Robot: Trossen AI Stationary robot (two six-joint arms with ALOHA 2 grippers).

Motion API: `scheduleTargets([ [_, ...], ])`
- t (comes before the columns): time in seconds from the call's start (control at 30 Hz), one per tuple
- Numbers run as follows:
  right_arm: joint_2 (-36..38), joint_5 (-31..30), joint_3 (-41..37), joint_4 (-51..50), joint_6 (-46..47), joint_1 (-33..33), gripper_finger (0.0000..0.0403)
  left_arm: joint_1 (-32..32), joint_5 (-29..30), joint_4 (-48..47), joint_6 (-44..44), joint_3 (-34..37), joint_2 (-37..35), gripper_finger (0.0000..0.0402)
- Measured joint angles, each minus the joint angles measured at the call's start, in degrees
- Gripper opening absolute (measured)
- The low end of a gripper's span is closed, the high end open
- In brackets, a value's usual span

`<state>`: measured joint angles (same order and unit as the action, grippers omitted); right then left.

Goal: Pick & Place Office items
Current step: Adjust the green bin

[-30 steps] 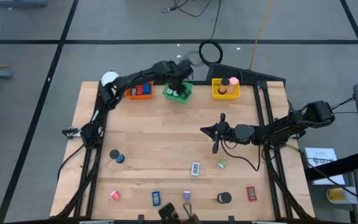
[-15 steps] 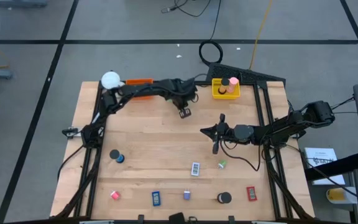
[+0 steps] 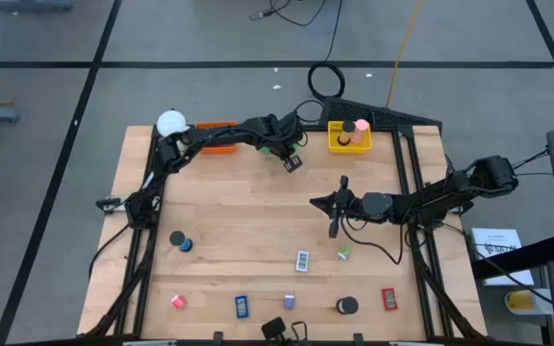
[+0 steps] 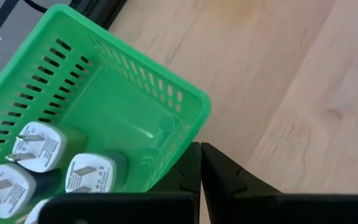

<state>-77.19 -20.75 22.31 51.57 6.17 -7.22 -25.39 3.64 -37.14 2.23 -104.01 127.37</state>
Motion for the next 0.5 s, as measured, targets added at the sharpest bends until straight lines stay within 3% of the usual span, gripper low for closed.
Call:
scheduleTargets([
  [0.3, 0.0, 0.0, 0.0, 0.0, 0.0, 0.0, 0.0004, 0.3, 3.3, 0.0, 0.4, 0.0, -0.5, 0.0010],
  [0.4, 0.0, 0.0, 0.0, -0.1, 0.1, 0.0, 0.0004, 1.3, 7.7, -1.6, -0.8, 0.0, -3.2, 0.0004],
  [0.5, 0.0, 0.0, -0.1, -0.8, 0.2, -0.1, 0.0004, 2.8, 8.2, -0.3, -0.8, 2.8, -7.3, 0.0005],
])
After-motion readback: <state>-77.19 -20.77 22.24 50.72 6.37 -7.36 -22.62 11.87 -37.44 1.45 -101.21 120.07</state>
